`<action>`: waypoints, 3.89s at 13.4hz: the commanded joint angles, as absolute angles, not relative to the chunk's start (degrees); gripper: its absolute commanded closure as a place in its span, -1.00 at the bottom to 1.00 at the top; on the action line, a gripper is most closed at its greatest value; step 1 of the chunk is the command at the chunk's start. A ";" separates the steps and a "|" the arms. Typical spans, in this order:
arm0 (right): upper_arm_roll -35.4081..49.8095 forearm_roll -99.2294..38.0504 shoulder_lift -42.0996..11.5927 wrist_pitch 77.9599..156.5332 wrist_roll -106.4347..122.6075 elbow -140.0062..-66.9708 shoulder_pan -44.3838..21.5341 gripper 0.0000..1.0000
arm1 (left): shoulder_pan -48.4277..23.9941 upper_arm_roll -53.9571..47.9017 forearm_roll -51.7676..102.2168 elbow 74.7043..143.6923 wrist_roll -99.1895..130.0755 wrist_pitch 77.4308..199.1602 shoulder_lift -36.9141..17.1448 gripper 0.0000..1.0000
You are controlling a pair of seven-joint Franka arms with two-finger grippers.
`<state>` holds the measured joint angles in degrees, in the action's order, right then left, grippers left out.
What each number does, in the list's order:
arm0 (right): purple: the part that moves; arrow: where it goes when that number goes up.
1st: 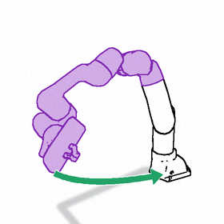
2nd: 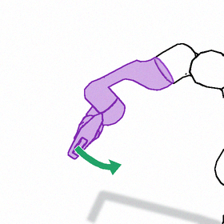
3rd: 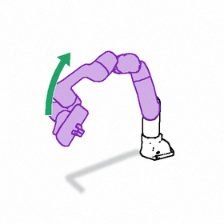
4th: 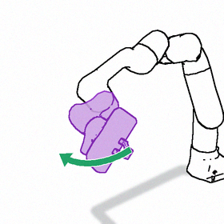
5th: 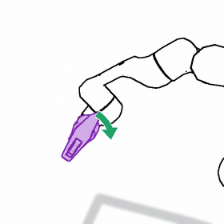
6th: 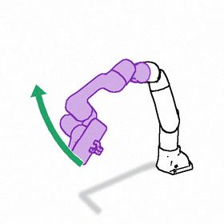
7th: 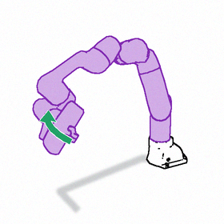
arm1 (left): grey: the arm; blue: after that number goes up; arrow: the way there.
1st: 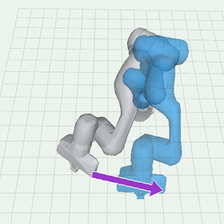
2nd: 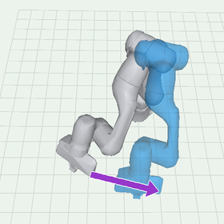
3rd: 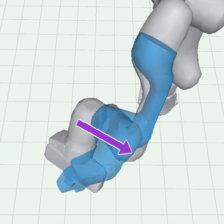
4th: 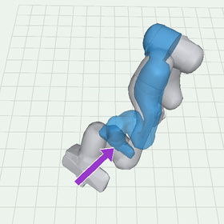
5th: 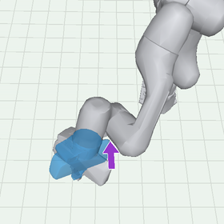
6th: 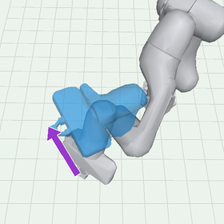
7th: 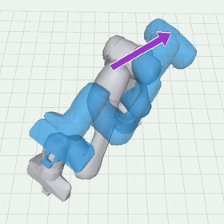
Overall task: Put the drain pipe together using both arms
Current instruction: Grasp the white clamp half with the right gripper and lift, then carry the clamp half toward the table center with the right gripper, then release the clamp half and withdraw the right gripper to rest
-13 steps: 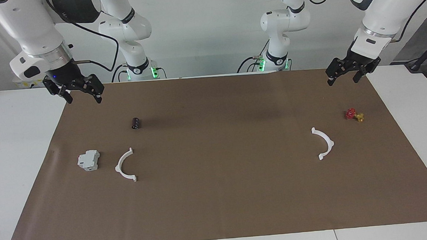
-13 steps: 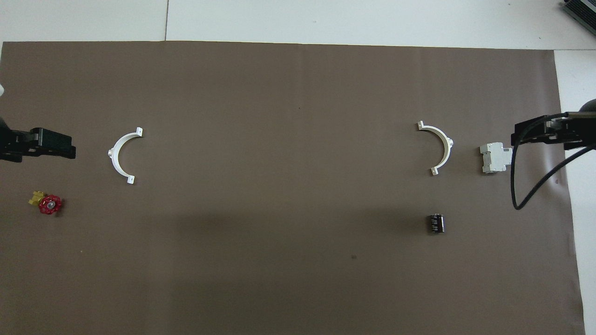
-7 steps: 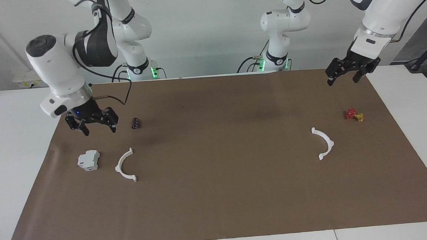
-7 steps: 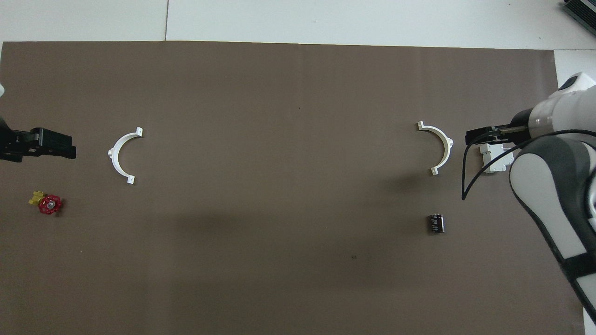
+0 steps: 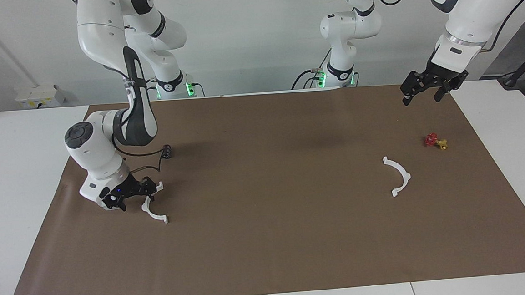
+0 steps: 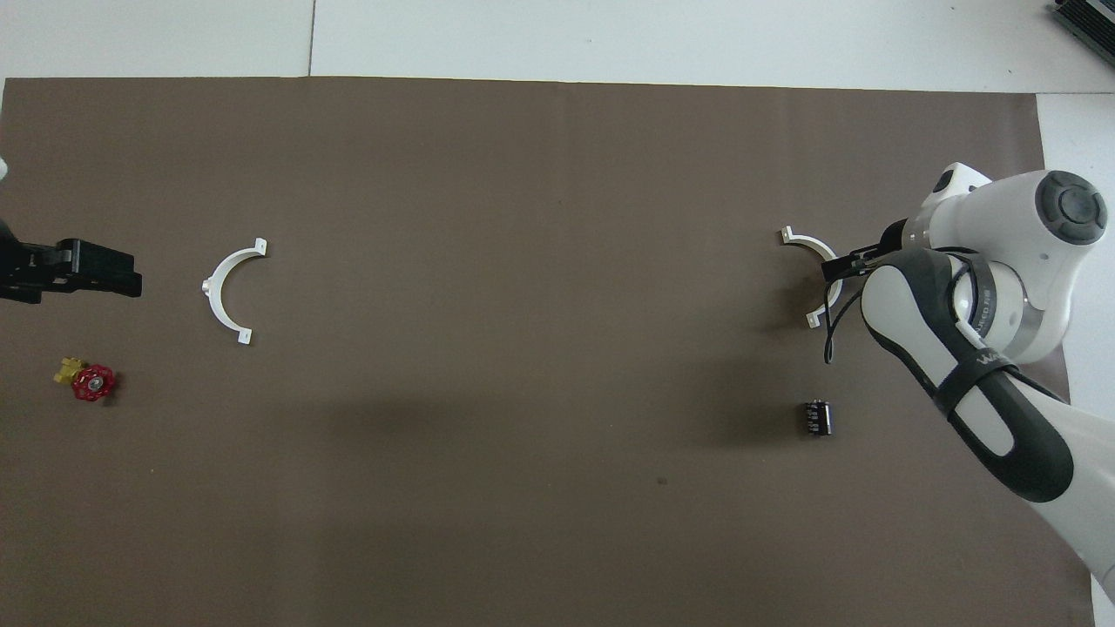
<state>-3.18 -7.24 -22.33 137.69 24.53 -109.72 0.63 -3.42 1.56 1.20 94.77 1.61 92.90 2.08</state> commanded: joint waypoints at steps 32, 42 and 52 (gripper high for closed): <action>-2.02 4.13 -28.56 135.53 -24.61 -100.19 -31.46 1.00 | -3.78 1.41 1.05 94.48 1.93 93.25 2.46 -1.00; -1.85 4.13 -27.95 137.72 -23.29 -103.18 -32.17 0.54 | -3.60 1.32 1.05 94.66 1.93 93.52 2.46 -1.00; -2.37 3.34 -13.03 125.18 -23.12 -102.57 -21.21 -1.00 | -3.60 1.32 1.05 94.66 1.93 93.60 2.46 -1.00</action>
<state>-2.76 3.29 -17.92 128.51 -23.93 -100.86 -25.27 -3.50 1.21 1.20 94.76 1.61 93.21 2.11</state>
